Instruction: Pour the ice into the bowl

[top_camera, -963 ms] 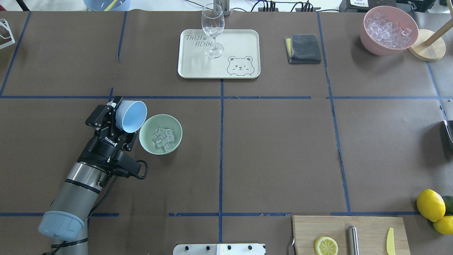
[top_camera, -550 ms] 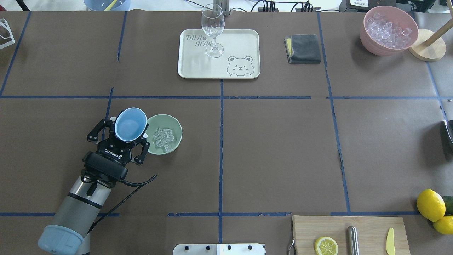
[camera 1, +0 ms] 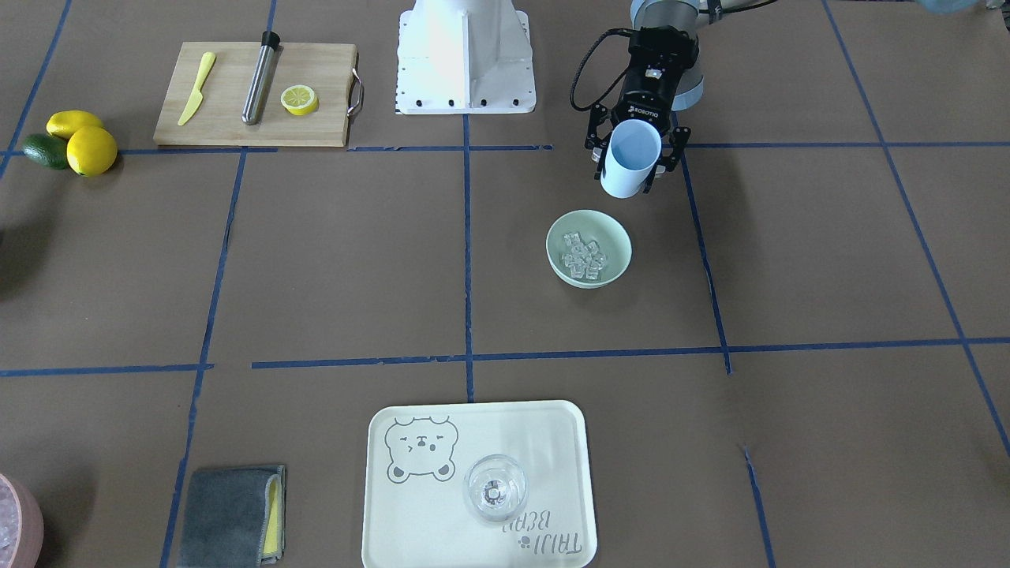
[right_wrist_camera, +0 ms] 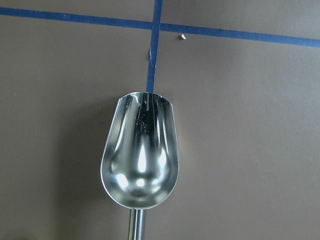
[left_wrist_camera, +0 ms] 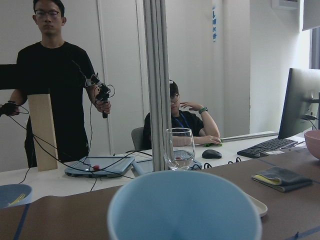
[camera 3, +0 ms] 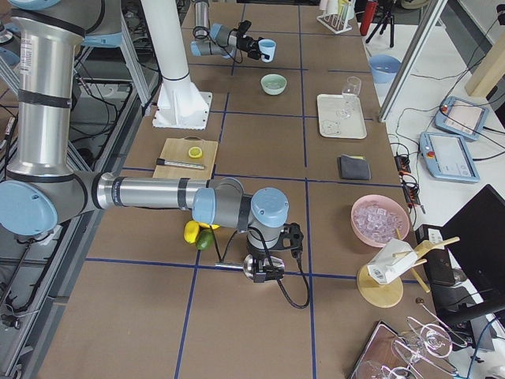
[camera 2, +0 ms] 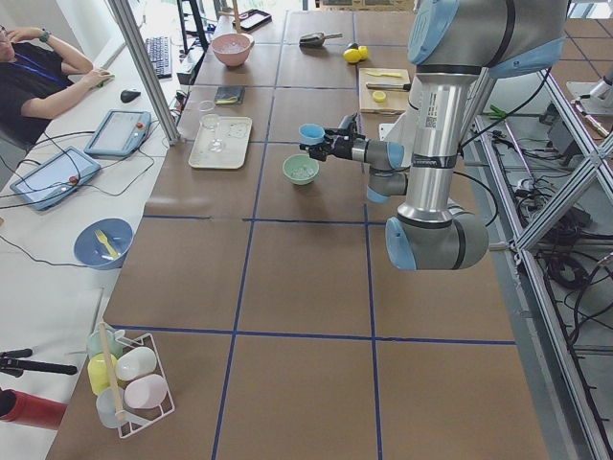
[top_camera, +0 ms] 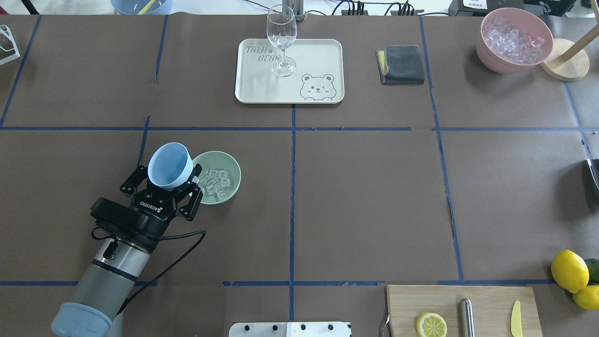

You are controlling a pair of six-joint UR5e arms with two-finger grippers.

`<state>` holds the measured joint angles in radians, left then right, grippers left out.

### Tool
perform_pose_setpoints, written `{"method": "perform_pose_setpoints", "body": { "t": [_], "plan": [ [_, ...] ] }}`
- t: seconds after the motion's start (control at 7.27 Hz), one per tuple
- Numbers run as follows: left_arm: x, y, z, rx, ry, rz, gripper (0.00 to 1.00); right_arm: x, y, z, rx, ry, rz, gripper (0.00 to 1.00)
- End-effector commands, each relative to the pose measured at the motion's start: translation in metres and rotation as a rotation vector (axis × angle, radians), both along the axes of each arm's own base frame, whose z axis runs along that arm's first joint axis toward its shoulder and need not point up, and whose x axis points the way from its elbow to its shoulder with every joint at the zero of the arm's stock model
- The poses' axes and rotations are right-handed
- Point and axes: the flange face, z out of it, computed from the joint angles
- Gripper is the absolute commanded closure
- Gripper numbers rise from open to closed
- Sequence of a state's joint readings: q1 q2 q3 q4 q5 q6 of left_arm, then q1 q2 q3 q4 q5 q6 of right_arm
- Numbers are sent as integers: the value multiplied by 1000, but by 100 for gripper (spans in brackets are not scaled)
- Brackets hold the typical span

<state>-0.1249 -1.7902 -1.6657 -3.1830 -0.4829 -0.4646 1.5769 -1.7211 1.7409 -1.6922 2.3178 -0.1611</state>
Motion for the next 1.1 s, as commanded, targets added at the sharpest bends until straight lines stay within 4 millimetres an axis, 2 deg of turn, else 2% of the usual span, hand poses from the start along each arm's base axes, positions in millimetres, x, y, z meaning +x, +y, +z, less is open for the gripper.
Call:
{"method": "perform_pose_setpoints", "body": {
  "t": [0.0,0.41,0.55,0.69,0.83,0.96],
  "plan": [
    [-13,-1,26,-50,72,17,100,0,0,1,-3,0,0,0],
    [-60,-10,95,-98,-7,-13,100,0,-1,0,1,0,-1,0],
    [-89,-18,125,-111,-68,-29,100,1,-1,-1,3,0,0,0],
    [-118,-30,151,-144,-68,-10,100,1,-1,-1,3,0,0,0],
    [-141,-45,169,-210,29,48,100,1,-1,-1,3,0,2,0],
    [-155,-50,190,-249,40,39,100,0,-2,-3,6,0,0,0]
  ]
}}
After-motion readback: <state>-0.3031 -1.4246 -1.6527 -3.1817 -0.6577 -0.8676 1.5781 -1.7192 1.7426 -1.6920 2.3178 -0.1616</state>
